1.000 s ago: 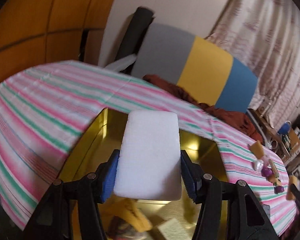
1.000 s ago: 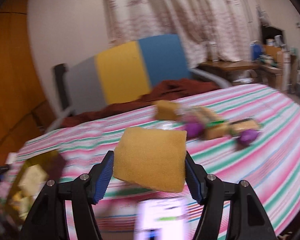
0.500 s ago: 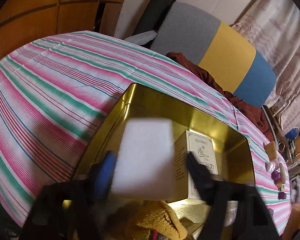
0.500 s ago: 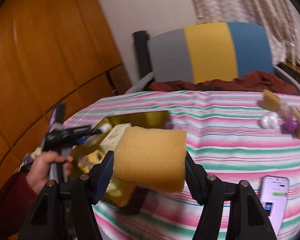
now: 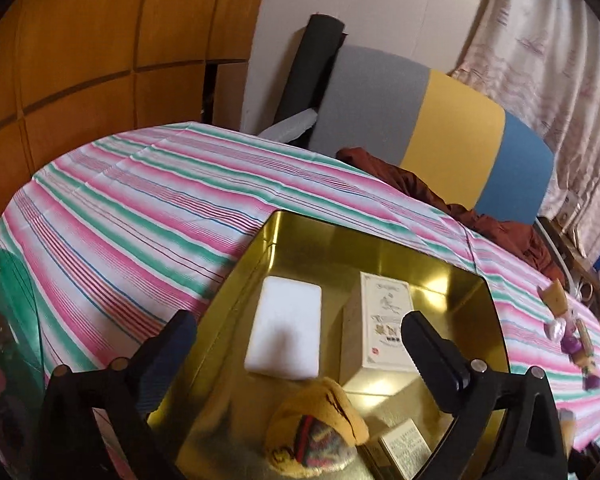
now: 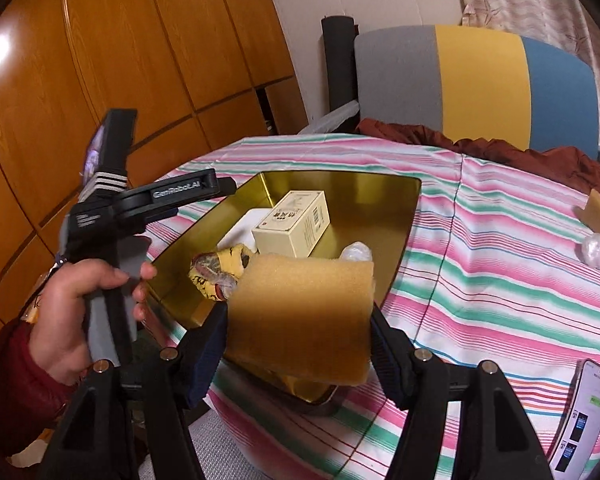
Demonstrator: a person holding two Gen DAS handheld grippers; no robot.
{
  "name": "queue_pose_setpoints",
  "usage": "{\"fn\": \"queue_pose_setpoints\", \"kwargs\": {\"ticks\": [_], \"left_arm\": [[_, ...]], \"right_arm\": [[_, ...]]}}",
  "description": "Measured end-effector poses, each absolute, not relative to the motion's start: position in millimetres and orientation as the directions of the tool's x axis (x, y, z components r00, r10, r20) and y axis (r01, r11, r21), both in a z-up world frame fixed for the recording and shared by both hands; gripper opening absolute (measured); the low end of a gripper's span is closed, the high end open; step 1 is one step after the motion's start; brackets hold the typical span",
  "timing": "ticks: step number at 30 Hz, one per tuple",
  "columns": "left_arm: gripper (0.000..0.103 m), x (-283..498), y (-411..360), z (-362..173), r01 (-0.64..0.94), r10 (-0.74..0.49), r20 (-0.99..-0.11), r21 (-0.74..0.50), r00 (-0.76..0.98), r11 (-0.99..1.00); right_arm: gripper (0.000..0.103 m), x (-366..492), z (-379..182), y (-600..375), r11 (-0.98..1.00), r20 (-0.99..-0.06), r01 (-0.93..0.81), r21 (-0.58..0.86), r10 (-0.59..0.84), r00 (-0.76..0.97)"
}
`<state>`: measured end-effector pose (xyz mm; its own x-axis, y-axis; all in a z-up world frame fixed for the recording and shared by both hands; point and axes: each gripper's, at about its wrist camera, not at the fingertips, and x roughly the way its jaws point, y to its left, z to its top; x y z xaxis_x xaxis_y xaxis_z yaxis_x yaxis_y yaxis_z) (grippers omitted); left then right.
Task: Organize objects
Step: 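Open left gripper to drop foam block in tray while right releases sponge into tray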
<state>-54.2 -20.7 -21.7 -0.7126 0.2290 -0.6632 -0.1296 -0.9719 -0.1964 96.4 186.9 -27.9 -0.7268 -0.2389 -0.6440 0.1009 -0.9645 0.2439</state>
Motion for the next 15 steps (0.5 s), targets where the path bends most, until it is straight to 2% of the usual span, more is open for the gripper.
{"fn": "queue_pose_setpoints", "kwargs": {"ticks": [6,8,15], "left_arm": [[0.103,-43,-21,-14,-0.127,0.213,-0.648,-0.178,-0.731,-0.976],[0.103,-40,-25,-10,-0.115,0.208,-0.637,-0.185,-0.742,-0.976],[0.103,-36,-39,-3,-0.08,0.211,-0.627,-0.231,-0.75,-0.97]], "right_arm": [[0.067,74,-37,180,-0.972,-0.717,0.079,0.222,-0.218,-0.662],[0.067,64,-38,176,-0.982,-0.747,0.069,0.175,-0.178,-0.641],[0.067,15,-30,171,-0.994,-0.749,0.075,0.074,-0.105,-0.654]]}}
